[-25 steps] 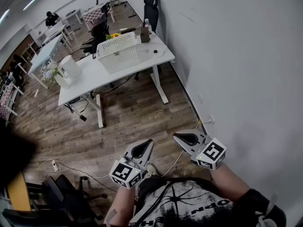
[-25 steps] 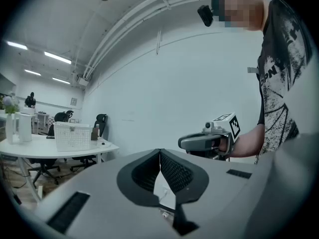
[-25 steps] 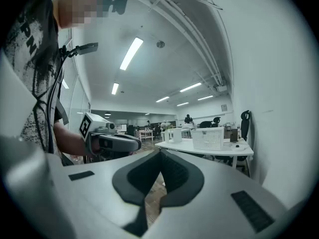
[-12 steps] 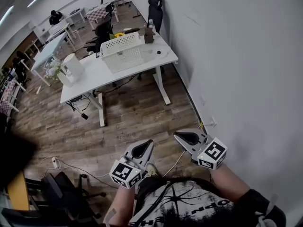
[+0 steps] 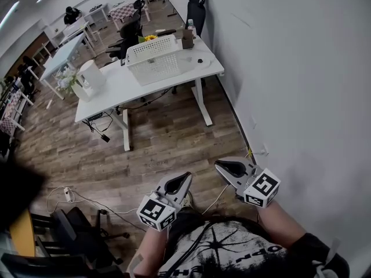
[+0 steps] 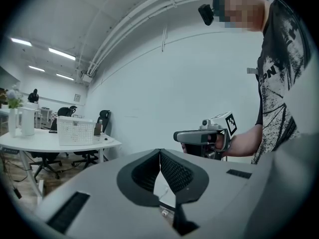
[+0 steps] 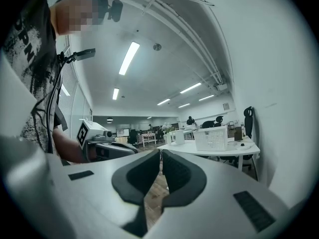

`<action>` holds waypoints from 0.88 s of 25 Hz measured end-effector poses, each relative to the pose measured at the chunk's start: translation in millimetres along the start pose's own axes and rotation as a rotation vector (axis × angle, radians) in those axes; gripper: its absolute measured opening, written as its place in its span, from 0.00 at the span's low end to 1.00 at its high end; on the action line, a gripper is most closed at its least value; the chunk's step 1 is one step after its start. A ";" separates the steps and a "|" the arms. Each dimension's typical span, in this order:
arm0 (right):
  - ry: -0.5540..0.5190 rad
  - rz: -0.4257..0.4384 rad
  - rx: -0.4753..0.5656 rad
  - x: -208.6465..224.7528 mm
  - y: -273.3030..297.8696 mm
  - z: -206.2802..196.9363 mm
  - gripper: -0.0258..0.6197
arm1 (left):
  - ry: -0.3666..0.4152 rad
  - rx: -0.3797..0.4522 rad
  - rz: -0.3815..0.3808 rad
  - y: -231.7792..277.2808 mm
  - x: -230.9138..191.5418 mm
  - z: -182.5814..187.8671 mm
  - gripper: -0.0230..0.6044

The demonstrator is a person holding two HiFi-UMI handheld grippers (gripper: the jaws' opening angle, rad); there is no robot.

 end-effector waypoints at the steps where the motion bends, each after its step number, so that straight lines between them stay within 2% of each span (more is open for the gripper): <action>1: -0.002 0.000 0.000 2.7 4.0 0.3 0.08 | -0.003 0.001 -0.001 2.0 -4.8 0.7 0.05; 8: -0.015 -0.037 -0.008 30.0 46.5 -2.5 0.08 | -0.021 0.008 -0.031 18.7 -52.9 4.3 0.05; 22: -0.049 -0.099 0.028 84.1 190.1 4.7 0.08 | -0.001 0.000 -0.090 32.1 -210.7 27.6 0.05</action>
Point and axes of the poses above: the fingertips, and each gripper's own axes: y forward along the fingers, x to its right, z out of its top, the point moved 3 cm from there along -y, backward along the fingers, and after that the axes turned 8 degrees about x, right-handed, at the moved point
